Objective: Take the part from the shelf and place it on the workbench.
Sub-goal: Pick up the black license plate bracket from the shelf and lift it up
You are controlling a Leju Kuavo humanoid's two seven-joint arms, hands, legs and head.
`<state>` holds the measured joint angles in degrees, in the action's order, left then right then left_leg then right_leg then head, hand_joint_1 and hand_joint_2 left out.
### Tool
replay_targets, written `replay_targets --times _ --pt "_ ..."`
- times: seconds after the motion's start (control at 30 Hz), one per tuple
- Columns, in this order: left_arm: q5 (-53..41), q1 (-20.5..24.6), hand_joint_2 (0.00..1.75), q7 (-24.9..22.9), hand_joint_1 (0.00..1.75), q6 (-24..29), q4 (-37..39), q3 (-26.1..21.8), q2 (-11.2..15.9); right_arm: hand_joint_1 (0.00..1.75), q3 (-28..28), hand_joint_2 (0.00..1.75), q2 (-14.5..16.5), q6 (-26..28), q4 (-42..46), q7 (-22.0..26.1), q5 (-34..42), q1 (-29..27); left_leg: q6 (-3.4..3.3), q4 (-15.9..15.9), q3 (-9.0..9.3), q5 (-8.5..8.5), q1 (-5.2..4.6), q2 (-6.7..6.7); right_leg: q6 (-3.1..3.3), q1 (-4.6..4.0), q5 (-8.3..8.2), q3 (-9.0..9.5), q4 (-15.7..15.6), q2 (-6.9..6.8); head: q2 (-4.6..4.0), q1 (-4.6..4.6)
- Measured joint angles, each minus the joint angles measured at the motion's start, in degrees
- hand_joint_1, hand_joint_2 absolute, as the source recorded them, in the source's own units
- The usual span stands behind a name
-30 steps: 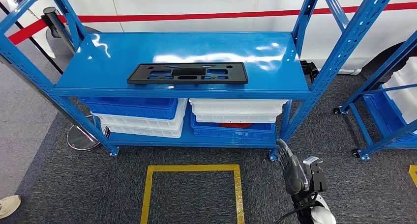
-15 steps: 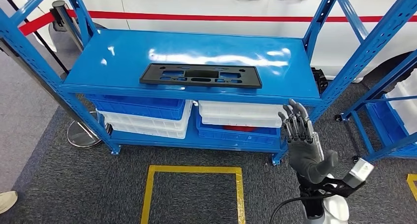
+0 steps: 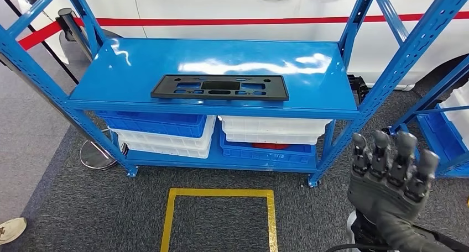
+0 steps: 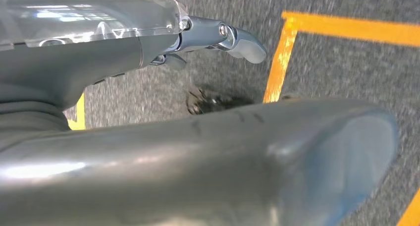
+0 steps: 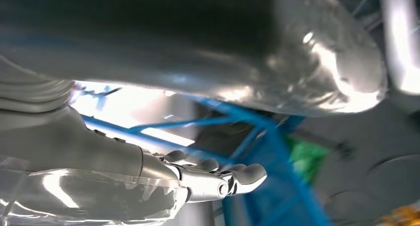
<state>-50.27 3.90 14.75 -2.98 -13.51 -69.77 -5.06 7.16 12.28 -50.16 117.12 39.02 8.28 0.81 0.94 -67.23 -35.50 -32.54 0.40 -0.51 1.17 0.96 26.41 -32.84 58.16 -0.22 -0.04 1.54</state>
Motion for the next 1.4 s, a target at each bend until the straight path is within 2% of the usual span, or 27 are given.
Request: replay_targets --times 0.03,0.07,0.1,0.13,0.2,0.23,0.3,0.4,0.47,0.53,0.57,0.6,0.63,0.7,0.77,0.83,0.93,0.97,1.03,1.07,1.1,1.13,1.17,1.2,1.27,1.3,1.4 --pt "-0.15 0.04 0.00 0.04 0.00 -0.14 0.09 -0.44 -0.03 0.00 -0.31 0.00 0.08 -0.65 0.86 0.36 0.57 -0.13 0.25 -3.94 -1.89 -1.63 0.18 0.06 0.06 -0.02 0.03 -0.02 0.02 -0.07 0.00 0.04" --pt "-0.21 0.04 0.00 0.08 0.00 -0.28 0.16 -0.80 -0.04 0.00 -0.51 0.00 0.12 -1.10 1.45 0.57 1.00 -0.28 0.46 -6.67 -3.27 -2.36 0.33 0.10 0.08 -0.02 0.07 -0.01 0.05 -0.11 0.00 0.04" --pt "-0.18 0.03 0.00 0.13 0.00 -0.38 0.21 -1.12 -0.05 0.00 -0.70 0.00 0.14 -1.38 1.92 0.67 1.31 -0.41 0.63 -7.52 -3.77 -2.01 0.47 0.12 0.06 -0.01 0.12 0.02 0.09 -0.12 0.00 0.04" --pt "-0.12 0.05 0.00 0.20 0.00 -0.48 0.25 -1.41 -0.05 0.00 -0.87 0.00 0.15 -1.53 2.29 0.68 1.48 -0.51 0.73 -5.76 -3.04 -0.45 0.60 0.16 -0.03 0.05 0.20 0.11 0.15 -0.10 0.00 0.04" --pt "0.05 0.13 0.00 0.37 0.00 -0.62 0.28 -1.93 -0.06 0.00 -1.17 0.00 0.16 -1.57 2.71 0.68 1.56 -0.60 0.78 2.04 0.66 3.55 0.79 0.29 -0.43 0.14 0.49 0.37 0.33 -0.04 0.00 0.03" --pt "0.15 0.20 0.00 0.50 0.00 -0.69 0.30 -2.18 -0.08 0.00 -1.29 0.00 0.16 -1.56 2.84 0.68 1.54 -0.61 0.61 5.60 2.36 4.82 0.73 0.31 -0.71 0.10 0.65 0.43 0.48 -0.01 0.00 0.03" --pt "0.27 0.32 0.00 0.68 0.00 -0.79 0.34 -2.62 -0.11 0.00 -1.55 0.00 0.16 -1.38 3.02 0.68 1.29 -0.63 0.02 8.55 3.66 5.24 0.48 0.26 -1.34 -0.08 0.73 0.42 0.55 -0.01 0.00 -0.02" --pt "0.30 0.32 0.00 0.79 0.00 -0.80 0.35 -2.99 -0.17 0.00 -2.37 0.00 0.05 0.53 3.12 0.68 -0.08 -0.69 -1.18 9.08 3.70 5.68 0.46 0.16 -2.20 -0.03 0.95 0.35 0.71 -0.02 0.00 -0.05" --pt "0.28 0.39 0.00 0.84 0.00 -0.80 0.35 -3.10 -0.24 0.00 -3.45 0.00 -0.36 2.96 3.10 0.68 -1.66 -0.88 -1.97 9.59 3.88 6.01 0.60 0.20 -2.61 0.13 3.35 -1.24 4.35 0.04 0.00 -0.09" --pt "0.25 0.43 0.00 0.85 0.00 -0.80 0.35 -3.21 -0.26 0.00 -4.70 0.00 -0.98 5.06 3.00 0.68 -3.34 -1.30 -2.36 9.64 3.82 6.03 0.39 0.21 -2.82 0.18 6.94 -4.89 11.86 0.09 0.00 -0.12" --pt "0.23 0.42 0.00 0.82 0.00 -0.80 0.36 -3.28 -0.26 0.00 -5.37 0.00 -1.26 5.84 2.89 0.68 -4.03 -1.57 -2.45 9.63 3.80 6.01 0.25 0.20 -2.86 0.18 7.93 -6.57 15.08 0.10 0.00 -0.12" --pt "0.18 0.41 0.00 0.80 0.00 -0.80 0.36 -3.34 -0.27 0.00 -6.02 0.00 -1.53 6.50 2.79 0.68 -4.48 -1.80 -2.51 9.61 3.84 5.97 0.11 0.17 -2.82 0.17 7.82 -7.42 16.54 0.10 0.00 -0.12" --pt "-0.27 0.40 0.00 0.86 0.00 -0.81 0.37 -3.43 -0.28 0.00 -6.66 0.00 -1.82 7.35 2.70 0.68 -4.73 -1.95 -2.55 9.60 3.94 5.91 0.00 0.11 -2.67 0.14 6.58 -7.18 15.75 0.10 0.00 -0.12" --pt "-2.85 0.49 0.00 1.27 0.00 -0.97 0.53 -4.29 -0.30 0.00 -8.12 0.00 -2.90 10.27 2.60 0.68 -5.01 -2.02 -2.51 9.59 4.28 5.72 -0.19 -0.05 -2.02 -0.06 2.35 -4.04 8.79 0.13 0.00 -0.12" --pt "-6.12 0.72 0.00 1.75 0.00 -1.43 0.77 -6.36 -0.37 0.00 -10.32 0.00 -4.64 14.25 2.41 0.67 -5.67 -2.03 -2.19 9.44 4.34 5.46 -0.49 -0.14 -1.37 -0.41 0.06 -1.04 2.28 0.12 0.00 -0.10" --pt "-7.43 0.90 0.00 1.99 0.00 -1.84 0.86 -8.33 -0.44 0.00 -12.81 0.00 -6.27 17.51 1.78 0.66 -6.38 -1.90 -1.65 9.39 4.19 5.31 -0.59 -0.07 -1.11 -0.68 0.10 -0.38 0.55 0.19 0.00 -0.08" --pt "-7.60 1.13 0.00 2.13 0.00 -2.00 0.86 -9.72 -0.46 0.00 -16.03 0.00 -7.97 21.40 0.03 0.66 -7.19 -0.97 -0.77 8.27 3.95 4.29 -0.53 0.08 -0.55 -0.26 -0.09 -0.01 -0.17 0.20 0.00 -0.04" --pt "-7.61 1.22 0.00 2.13 0.00 -2.01 0.86 -10.03 -0.46 0.00 -16.98 0.00 -8.33 22.66 -0.62 0.66 -7.57 -0.53 -0.50 6.20 3.05 3.06 -0.46 0.10 -0.30 -0.07 -0.14 0.20 -0.41 0.10 0.00 -0.02" --pt "-7.57 1.30 0.00 2.07 0.00 -2.08 0.86 -10.55 -0.49 0.00 -18.78 0.00 -8.94 25.07 -2.02 0.66 -8.43 0.15 -0.01 -1.17 -0.66 -0.33 -0.09 0.15 0.06 -0.05 -0.03 0.35 -0.49 -0.10 0.00 0.04" --pt "-7.53 1.29 0.00 2.02 0.00 -2.12 0.86 -10.77 -0.51 0.00 -19.51 0.00 -9.24 25.97 -2.66 0.65 -8.72 0.29 0.22 -4.73 -2.61 -1.48 0.10 0.15 0.10 -0.06 0.05 0.38 -0.48 -0.15 0.00 0.02" --pt "-7.48 1.27 0.00 1.98 0.00 -2.17 0.86 -10.99 -0.53 0.00 -20.15 0.00 -9.54 26.65 -3.24 0.66 -8.91 0.33 0.41 -6.78 -3.88 -1.61 0.27 0.16 0.11 -0.06 0.17 0.47 -0.47 -0.17 0.00 0.03" --pt "-7.44 1.24 0.00 1.96 0.00 -2.23 0.86 -11.16 -0.54 0.00 -20.65 0.00 -9.83 27.07 -3.70 0.66 -8.96 0.35 0.56 -6.45 -4.00 -0.51 0.43 0.17 0.03 -0.03 0.31 0.64 -0.46 -0.18 0.00 0.03" --pt "-7.40 1.25 0.00 1.94 0.00 -2.26 0.86 -11.30 -0.54 0.00 -21.03 0.00 -10.06 27.30 -4.05 0.66 -8.92 0.36 0.64 -4.00 -3.06 1.47 0.58 0.20 -0.10 0.02 0.51 0.91 -0.44 -0.16 0.00 0.02" --pt "-7.37 1.26 0.00 1.94 0.00 -2.29 0.86 -11.42 -0.53 0.00 -21.34 0.00 -10.27 27.43 -4.31 0.66 -8.85 0.37 0.64 0.03 -1.28 3.84 0.69 0.26 -0.31 0.08 0.77 1.25 -0.42 -0.15 0.00 0.02" --pt "-7.33 1.34 0.00 1.96 0.00 -2.40 0.86 -11.61 -0.51 0.00 -21.77 0.00 -10.65 27.52 -4.69 0.66 -8.63 0.41 0.27 6.89 1.90 6.23 0.55 0.36 -0.94 0.00 1.27 1.71 -0.35 -0.12 0.00 0.00" --pt "-7.31 1.37 0.00 1.97 0.00 -2.45 0.86 -11.68 -0.52 0.00 -21.94 0.00 -10.83 27.53 -4.85 0.66 -8.54 0.44 -0.07 8.61 2.66 6.39 0.41 0.37 -1.29 -0.08 1.42 1.80 -0.39 -0.11 0.00 -0.02" --pt "-7.26 1.34 0.00 1.99 0.00 -2.55 0.86 -11.88 -0.55 0.00 -22.26 0.00 -11.36 27.51 -5.32 0.67 -8.25 0.52 -1.38 9.43 3.11 5.97 0.34 0.24 -2.35 -0.09 1.29 1.90 0.14 -0.08 0.00 -0.07"
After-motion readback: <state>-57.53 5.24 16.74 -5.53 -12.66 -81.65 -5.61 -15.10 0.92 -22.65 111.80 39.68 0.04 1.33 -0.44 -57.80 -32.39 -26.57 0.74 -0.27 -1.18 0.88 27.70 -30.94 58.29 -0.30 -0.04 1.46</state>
